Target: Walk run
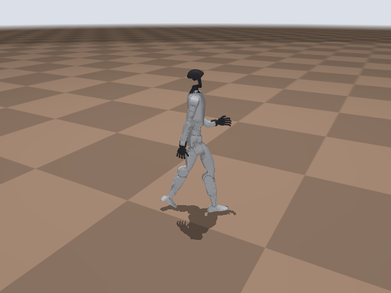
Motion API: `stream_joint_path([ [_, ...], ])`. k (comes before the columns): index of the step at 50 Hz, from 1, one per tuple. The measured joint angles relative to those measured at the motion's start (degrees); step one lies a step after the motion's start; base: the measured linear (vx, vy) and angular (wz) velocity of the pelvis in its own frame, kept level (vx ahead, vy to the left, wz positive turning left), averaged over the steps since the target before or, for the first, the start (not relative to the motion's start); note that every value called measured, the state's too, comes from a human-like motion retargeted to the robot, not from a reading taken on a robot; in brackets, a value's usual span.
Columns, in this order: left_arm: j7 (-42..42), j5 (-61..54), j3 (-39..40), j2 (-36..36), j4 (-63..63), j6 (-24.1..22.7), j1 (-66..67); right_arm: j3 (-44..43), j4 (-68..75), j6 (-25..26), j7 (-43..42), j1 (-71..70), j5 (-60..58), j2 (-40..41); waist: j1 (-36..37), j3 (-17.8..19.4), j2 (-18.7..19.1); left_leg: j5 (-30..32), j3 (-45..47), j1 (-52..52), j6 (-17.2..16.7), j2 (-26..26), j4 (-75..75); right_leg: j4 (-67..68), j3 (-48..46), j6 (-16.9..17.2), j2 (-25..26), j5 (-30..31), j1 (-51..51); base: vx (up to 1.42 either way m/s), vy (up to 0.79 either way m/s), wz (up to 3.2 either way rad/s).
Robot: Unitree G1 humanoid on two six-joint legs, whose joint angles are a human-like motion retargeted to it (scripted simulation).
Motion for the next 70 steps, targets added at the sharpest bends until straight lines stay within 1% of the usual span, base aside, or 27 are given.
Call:
stream_joint_path([
  [3, 0.4, 0.6, -1.7, -1.4, 0.9, -0.2, 2.0, -0.2, -0.1, -0.2, -0.3, -2.2, 2.1, -1.5, 0.4, -1.1, -3.2, 14.9, -1.5, -6.3, 0.0, -4.8, 13.9, 3.2, 0.7, -1.2, -4.9, -3.7, 2.1, 0.90, -0.14, -0.04],
  [5, -0.4, 0.5, -2.1, -0.9, 1.0, -0.4, 3.5, 1.1, -0.8, -1.4, -0.7, -3.2, 3.8, -1.5, 3.3, -0.7, -5.1, 17.9, -3.6, -10.3, 0.0, -4.6, 26.9, 2.5, -0.3, -4.2, -2.3, -5.3, 6.8, 0.98, -0.62, -1.00],
  [8, -1.4, 0.9, -1.7, 0.2, 0.9, -0.5, 4.2, 2.6, -3.4, -2.2, -0.7, -6.6, 4.0, -2.2, 5.1, -0.1, -7.7, 9.9, -0.5, -17.4, 4.7, -1.2, 36.6, 1.0, 3.7, -5.9, -0.5, -6.5, 11.6, 0.91, -0.50, -0.59],
  [11, -0.2, 1.1, -0.5, 0.0, 0.1, -0.2, 4.9, 4.0, -7.0, -2.6, -1.1, -10.6, 1.3, -3.6, 8.4, 0.7, -9.7, 3.0, 0.1, -25.4, 9.8, -2.3, 38.6, -0.2, 4.5, -6.6, -0.1, -7.0, 15.4, 0.64, -0.20, -1.15],
  [15, -0.6, 0.0, 0.9, -0.7, -0.9, 0.2, 5.7, 5.2, -12.3, -4.3, -1.9, -15.3, -1.6, -5.7, 11.7, 1.7, -10.0, -5.5, 1.1, -32.5, 16.8, -2.7, 26.6, -1.4, 6.1, -7.6, 2.2, -8.4, 20.3, 0.82, -0.13, -0.96],
  [18, -0.4, -0.1, 2.4, -1.1, -1.6, 0.5, 5.8, 5.3, -14.8, -5.1, -1.7, -18.9, -2.4, -7.4, 14.3, 2.7, -8.7, -6.3, 2.0, -34.7, 21.8, -3.6, 11.2, -1.7, 7.6, -8.3, 4.6, -10.1, 24.1, 0.88, -0.04, -0.93],
  [20, -0.2, 0.3, 3.4, -1.5, -1.9, 0.7, 5.9, 4.6, -15.8, -5.1, -1.3, -20.8, -2.5, -8.5, 15.9, 3.1, -8.3, -9.5, 4.3, -35.6, 23.6, -4.6, 1.2, -1.7, 8.1, -8.3, 5.3, -11.2, 26.7, 0.78, 0.02, -0.79],
  [23, 0.0, 0.6, 4.2, -1.7, -2.0, 0.9, 5.8, 3.4, -16.0, -5.4, -1.0, -22.0, -1.5, -9.0, 16.5, 2.7, -8.2, -16.4, 6.3, -36.1, 21.4, -7.8, -9.8, -2.0, 5.8, -8.3, 6.1, -11.5, 30.3, 0.89, -0.03, -0.09],
  [25, -0.2, 0.8, 4.8, -1.7, -1.9, 0.9, 5.7, 3.1, -15.4, -5.8, -1.1, -21.6, -0.3, -9.0, 16.5, 2.2, -8.6, -18.8, 9.8, -35.0, 19.9, -9.0, -12.8, -1.2, 4.8, -7.1, 6.4, -10.5, 32.1, 0.99, -0.02, 0.27],
  [28, -0.6, 1.0, 5.9, -1.8, -1.3, 1.0, 5.4, 2.6, -13.1, -5.9, -0.9, -19.8, 0.6, -8.4, 19.6, 0.9, -10.0, -16.6, 15.2, -33.3, 24.3, -7.6, -8.9, 1.7, 3.6, -2.3, 5.5, -4.4, 33.7, 1.13, 0.00, -0.54],
  [30, -0.7, 0.9, 6.7, -2.2, -1.0, 1.1, 5.9, 2.3, -11.3, -5.5, -0.7, -17.7, -0.6, -7.7, 23.2, 0.3, -11.1, -10.8, 10.6, -33.1, 27.2, -8.5, -8.1, 4.9, 2.2, 3.9, 3.8, 4.3, 34.8, 1.01, -0.03, -1.10],
  [32, -0.9, 0.0, 7.6, -2.2, -0.5, 1.5, 6.2, 2.1, -9.3, -4.6, -1.4, -15.4, -2.7, -6.8, 22.8, -0.9, -12.2, -13.3, 3.7, -32.9, 30.0, -10.3, -5.3, 11.0, 1.2, 13.0, 2.7, 14.2, 33.4, 1.01, -0.01, -0.07],
  [33, -1.1, -0.8, 8.0, -2.1, -0.2, 1.7, 6.1, 2.2, -8.3, -4.0, -2.3, -14.3, -3.6, -6.3, 21.9, -0.6, -11.8, -14.7, 0.4, -32.8, 30.0, -10.7, -2.9, 17.5, 2.7, 17.0, 3.8, 17.6, 31.6, 1.19, 0.06, 0.71],
  [35, -1.4, -2.0, 8.6, -1.6, 0.4, 2.3, 4.7, 2.1, -6.1, -3.3, -3.7, -12.9, -4.3, -5.7, 19.6, 0.9, -11.2, -18.1, 1.3, -30.2, 29.7, -10.7, 0.9, 35.4, 3.6, 21.5, 6.6, 18.7, 25.5, 1.07, -0.07, 1.13],
  [38, -0.3, -1.9, 7.5, -0.8, 0.5, 2.7, 2.9, 1.6, -3.8, -3.1, -2.1, -10.5, -4.0, -5.3, 20.0, 0.4, -6.4, -20.8, 0.7, -24.4, 28.6, -6.8, -1.0, 40.4, 8.5, 20.0, 13.6, 16.3, 19.4, 0.97, 0.05, 0.54],
  [41, -0.2, -2.0, 5.5, -0.6, 0.6, 2.5, 1.4, 0.6, -3.7, -2.7, -1.2, -7.3, -3.8, -4.3, 19.0, 0.8, -2.5, -21.9, -1.8, -20.2, 27.9, -5.5, -2.0, 41.1, 7.7, 13.9, 11.5, 7.4, 12.6, 0.68, 0.16, 0.86],
  [45, -1.8, -2.1, 2.7, 0.6, -0.9, 1.7, 0.1, 0.4, -3.1, -3.6, -2.7, -3.4, -2.0, -2.8, 14.6, 1.4, 0.2, -23.1, -6.8, -14.4, 27.7, -6.6, -4.3, 32.6, 5.8, 8.2, 3.9, -2.1, 5.1, 0.86, 0.05, 1.63],
  [51, -2.6, -1.7, 0.5, 2.8, -2.2, 0.7, -1.6, 1.3, -0.4, -2.9, -1.0, -1.1, -1.5, -0.7, 10.2, 4.1, -3.3, -25.4, -11.7, -5.5, 27.2, -11.1, -5.5, 5.2, 12.0, 8.5, -3.6, -4.0, 0.9, 0.78, -0.17, 1.40],
  [53, -2.8, -1.7, 0.1, 3.2, -2.2, 0.5, -1.9, 1.8, 0.3, -2.6, -0.4, -1.0, -2.2, -0.4, 9.7, 4.9, -3.8, -26.0, -12.6, -2.6, 26.3, -10.9, -5.5, -3.0, 16.4, 11.2, -3.8, -7.6, 0.5, 0.83, -0.23, 1.01],
  [55, -3.0, -1.3, 0.0, 3.2, -2.0, 0.3, -1.9, 2.4, 0.4, -2.6, -0.2, -0.9, -3.2, -0.4, 10.3, 5.4, -3.8, -26.0, -13.4, 0.1, 25.1, -10.5, -5.3, -8.1, 13.7, 16.0, -5.2, -10.9, 0.5, 0.89, -0.27, 0.75],
  [58, -3.1, -0.6, 0.4, 2.4, -1.3, 0.1, -0.7, 2.8, 0.4, -1.5, -0.4, -1.1, -4.8, -1.2, 9.7, 4.7, -4.6, -22.8, -15.7, 2.2, 22.3, -11.0, -3.0, -3.3, 13.5, 15.0, -4.8, -9.7, 1.1, 0.99, -0.33, 1.00],
  [60, -3.3, -0.4, 0.7, 1.5, -0.2, -0.1, 0.4, 1.8, 0.4, -0.2, -0.7, -1.7, -5.8, -2.1, 7.5, 3.8, -4.5, -17.1, -18.3, 2.4, 19.0, -10.9, 1.0, 0.1, 8.0, 17.4, -6.7, -4.3, 1.7, 0.91, -0.29, 1.55],
  [62, -3.9, -0.5, 1.3, 0.4, 1.0, 0.0, 1.5, 0.5, 0.0, 0.5, -0.8, -2.4, -5.4, -2.8, 6.6, 3.2, -2.9, -6.1, -20.5, 0.5, 13.0, -9.5, 7.8, 2.6, 16.5, 14.5, -3.4, -5.0, 3.5, 0.90, -0.29, 1.43],
  [65, -3.2, 0.0, 1.6, -1.5, 2.0, 0.5, 2.6, -0.7, -0.5, 0.9, 0.6, -5.1, -2.0, -4.6, 6.1, 3.0, -1.6, 7.7, -17.5, -7.1, 0.6, -6.6, 24.0, 4.7, 12.1, 11.1, -3.9, -8.1, 6.4, 0.75, -0.26, 1.21],
  [67, -2.8, 0.0, 2.0, -2.4, 2.2, 0.7, 2.6, -1.4, -1.3, 1.3, 0.6, -7.9, 0.6, -6.0, 6.0, 2.5, -3.6, 14.2, -10.4, -12.2, 0.6, -6.0, 31.9, 4.5, 3.8, 10.4, -8.7, -9.0, 8.7, 0.85, -0.32, 1.05],
  [68, -3.3, -0.1, 2.5, -2.4, 2.3, 0.7, 2.6, -1.7, -1.6, 1.3, 0.1, -9.4, 1.6, -6.5, 6.6, 2.5, -4.2, 13.0, -8.9, -14.6, 2.5, -5.4, 35.0, 4.0, 3.8, 9.2, -7.7, -9.4, 10.0, 0.79, -0.40, 0.68],
  [70, -4.1, -0.4, 3.3, -2.2, 2.4, 0.9, 2.6, -2.1, -2.7, 1.0, -0.8, -12.7, 3.0, -7.7, 7.3, 3.0, -5.0, 4.7, -3.7, -19.8, 9.4, -2.6, 40.4, 3.2, 5.3, 7.8, -6.2, -10.1, 12.5, 0.55, -0.31, 0.50],
])
